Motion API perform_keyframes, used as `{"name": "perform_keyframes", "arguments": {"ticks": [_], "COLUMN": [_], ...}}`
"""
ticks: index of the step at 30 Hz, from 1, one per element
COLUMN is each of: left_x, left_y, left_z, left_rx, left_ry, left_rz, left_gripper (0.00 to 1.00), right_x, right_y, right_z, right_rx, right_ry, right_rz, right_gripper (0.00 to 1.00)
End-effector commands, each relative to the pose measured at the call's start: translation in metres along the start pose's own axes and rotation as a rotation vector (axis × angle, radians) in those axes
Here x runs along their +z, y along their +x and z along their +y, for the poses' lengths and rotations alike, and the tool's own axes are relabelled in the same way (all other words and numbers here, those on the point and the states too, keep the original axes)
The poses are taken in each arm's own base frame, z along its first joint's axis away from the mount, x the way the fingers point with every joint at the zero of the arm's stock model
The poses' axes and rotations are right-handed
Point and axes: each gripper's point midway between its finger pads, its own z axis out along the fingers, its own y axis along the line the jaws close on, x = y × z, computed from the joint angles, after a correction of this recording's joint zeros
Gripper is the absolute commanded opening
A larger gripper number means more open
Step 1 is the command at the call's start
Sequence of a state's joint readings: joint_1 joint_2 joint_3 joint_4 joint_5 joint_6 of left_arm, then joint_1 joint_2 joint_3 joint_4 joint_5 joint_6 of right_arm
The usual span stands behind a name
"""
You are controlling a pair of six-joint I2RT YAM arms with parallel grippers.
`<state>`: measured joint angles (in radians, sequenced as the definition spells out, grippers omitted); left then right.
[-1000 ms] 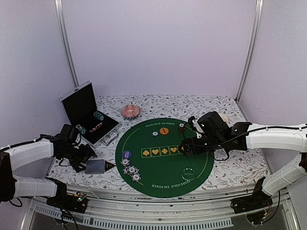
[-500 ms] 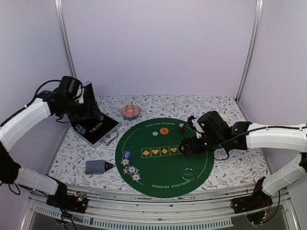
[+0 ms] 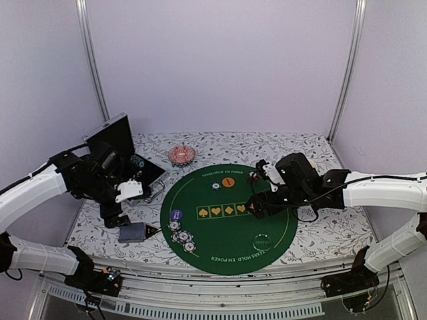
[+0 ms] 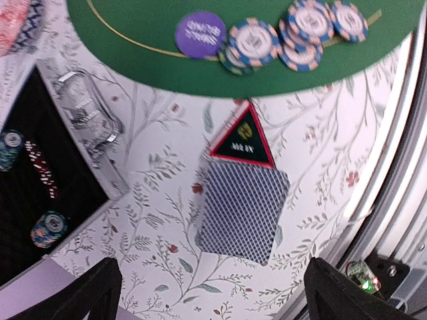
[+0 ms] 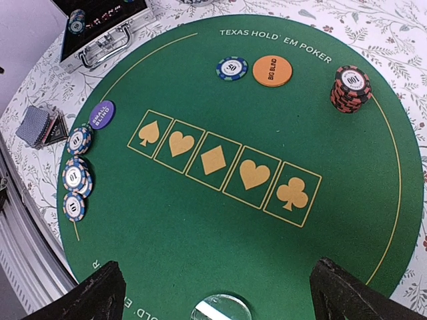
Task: Distribute texas hold em gaming equipment
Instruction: Pick up the face-down deck piles from the center of the board.
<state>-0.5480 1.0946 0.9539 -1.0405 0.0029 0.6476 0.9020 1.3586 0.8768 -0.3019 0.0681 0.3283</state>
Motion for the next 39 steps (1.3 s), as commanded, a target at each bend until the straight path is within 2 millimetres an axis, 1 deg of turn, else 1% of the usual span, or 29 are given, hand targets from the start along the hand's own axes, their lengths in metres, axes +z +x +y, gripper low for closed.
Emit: {"name": "perform_keyframes", "arguments": {"ticks": [1,3,5,7,9,11,13,15,16,19,21,24,26,28,30,36,39], "left_x": [0.013,0.022,0.034,0.046,0.051,0.054,0.06,0.066,0.068,0.067,0.069,0.074,0.076,0.073,0.072,0.082,0.081], "left_y": [0.039,0.043,0.056,0.065,0.061,0.058,0.062,0.067,0.066,0.059,0.058,0.058,0.055,0.05,0.051,0.05,0.048], "left_z": [-0.019,-0.019,-0.025,-0.024,-0.023,-0.028,-0.034,-0.031,-0.029,-0.032,-0.033,-0.032,-0.031,-0.029,-0.026,-0.024,-0.025], "left_rx": [0.208,0.221,0.274,0.306,0.316,0.313,0.319,0.333,0.336,0.327,0.323,0.316,0.298,0.281,0.278,0.271,0.254], "left_ry": [0.08,0.075,0.099,0.088,0.085,0.116,0.134,0.108,0.097,0.131,0.146,0.158,0.164,0.169,0.169,0.19,0.216], "left_rz": [0.093,0.089,0.131,0.169,0.151,0.114,0.118,0.135,0.13,0.103,0.105,0.117,0.117,0.111,0.122,0.149,0.155], "left_gripper": [0.98,0.98,0.98,0.98,0.98,0.98,0.98,0.98,0.98,0.98,0.98,0.98,0.98,0.98,0.98,0.98,0.98], "right_x": [-0.01,-0.012,-0.015,-0.017,-0.019,-0.021,-0.022,-0.023,-0.023,-0.022,-0.021,-0.02,-0.019,-0.019,-0.02,-0.02,-0.021], "right_y": [-0.009,-0.009,-0.009,-0.009,-0.01,-0.009,-0.009,-0.009,-0.009,-0.009,-0.009,-0.008,-0.006,-0.006,-0.004,-0.005,-0.004], "right_z": [0.007,0.006,0.006,0.006,0.006,0.006,0.005,0.005,0.005,0.006,0.006,0.006,0.006,0.007,0.006,0.006,0.005], "right_rx": [-0.022,-0.014,-0.006,0.001,0.004,0.006,0.01,0.01,0.01,0.007,0.004,0.004,0.005,0.007,0.008,0.003,0.0], "right_ry": [-0.049,-0.051,-0.055,-0.061,-0.064,-0.065,-0.062,-0.064,-0.065,-0.07,-0.071,-0.07,-0.074,-0.078,-0.077,-0.08,-0.078], "right_rz": [-0.057,-0.067,-0.077,-0.087,-0.093,-0.097,-0.103,-0.107,-0.108,-0.106,-0.104,-0.103,-0.102,-0.101,-0.1,-0.106,-0.106], "right_gripper": [0.99,0.99,0.99,0.99,0.99,0.99,0.99,0.99,0.99,0.99,0.99,0.99,0.99,0.99,0.99,0.99,0.99]}}
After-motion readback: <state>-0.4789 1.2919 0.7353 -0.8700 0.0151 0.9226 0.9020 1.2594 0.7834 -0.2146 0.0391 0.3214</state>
